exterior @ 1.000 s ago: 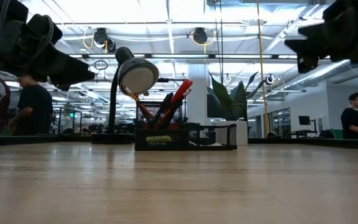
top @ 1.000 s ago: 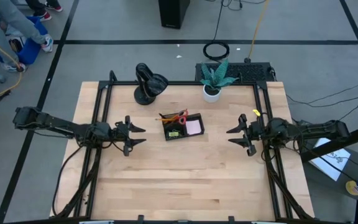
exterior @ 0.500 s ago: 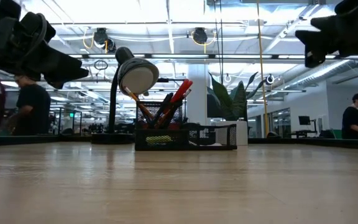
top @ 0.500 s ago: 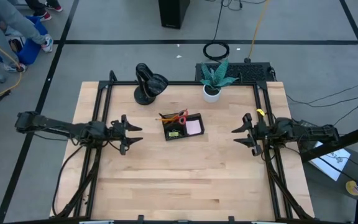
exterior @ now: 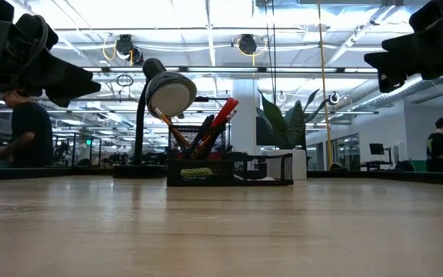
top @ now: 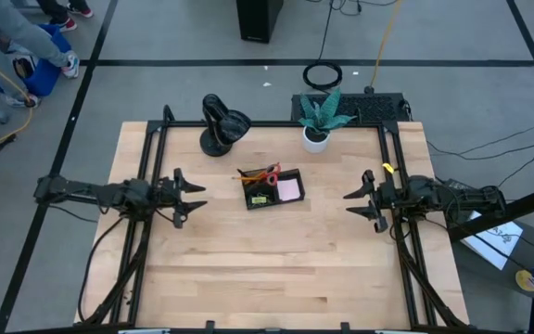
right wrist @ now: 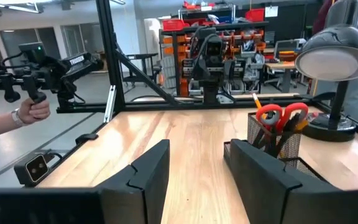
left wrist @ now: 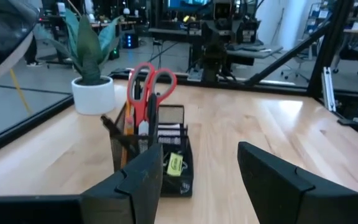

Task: Pick and place office supplies into organizer
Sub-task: Return to Home Position

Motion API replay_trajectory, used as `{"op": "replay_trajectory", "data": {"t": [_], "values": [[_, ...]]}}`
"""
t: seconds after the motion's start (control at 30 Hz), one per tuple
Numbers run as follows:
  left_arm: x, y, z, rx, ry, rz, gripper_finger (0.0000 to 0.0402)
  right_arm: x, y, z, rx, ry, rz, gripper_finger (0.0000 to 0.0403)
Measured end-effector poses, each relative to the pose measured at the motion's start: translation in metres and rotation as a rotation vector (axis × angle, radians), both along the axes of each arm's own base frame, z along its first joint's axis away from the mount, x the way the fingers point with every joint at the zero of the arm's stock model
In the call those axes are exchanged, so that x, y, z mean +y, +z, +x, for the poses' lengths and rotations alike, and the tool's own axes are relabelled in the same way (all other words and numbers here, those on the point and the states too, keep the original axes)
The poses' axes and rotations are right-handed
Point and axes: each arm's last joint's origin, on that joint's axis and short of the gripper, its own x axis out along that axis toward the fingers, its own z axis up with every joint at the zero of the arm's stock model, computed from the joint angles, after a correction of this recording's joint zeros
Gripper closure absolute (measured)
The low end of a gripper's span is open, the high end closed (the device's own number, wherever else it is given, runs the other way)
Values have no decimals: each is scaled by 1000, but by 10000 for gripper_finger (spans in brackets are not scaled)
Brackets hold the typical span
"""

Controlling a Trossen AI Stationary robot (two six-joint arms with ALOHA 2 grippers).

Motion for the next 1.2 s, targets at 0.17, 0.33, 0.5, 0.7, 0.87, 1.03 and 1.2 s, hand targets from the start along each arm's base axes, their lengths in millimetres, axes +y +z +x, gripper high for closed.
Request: {"op": "replay_trajectory", "data": {"t": [0.17,0.33,0.5,0.7,0.87,1.03,1.2], "values": [[0,2,-4,-18,-9,6,190,0,-1,0,13,0,-13,243],[1,3,-5,-33,-4,18,190,0,-5,0,41,1,-52,243],[1,3,-5,-37,16,-7,190,0,-6,0,52,1,-71,243],[1,4,-5,-48,17,-12,190,0,-7,0,60,1,-83,243],[1,4,-5,-48,17,-12,190,0,-7,0,64,1,-68,243],[1,4,-5,-49,18,-14,190,0,-7,0,65,1,-67,243],[1,4,-5,-49,18,-14,190,0,-7,0,66,1,-67,243]]}}
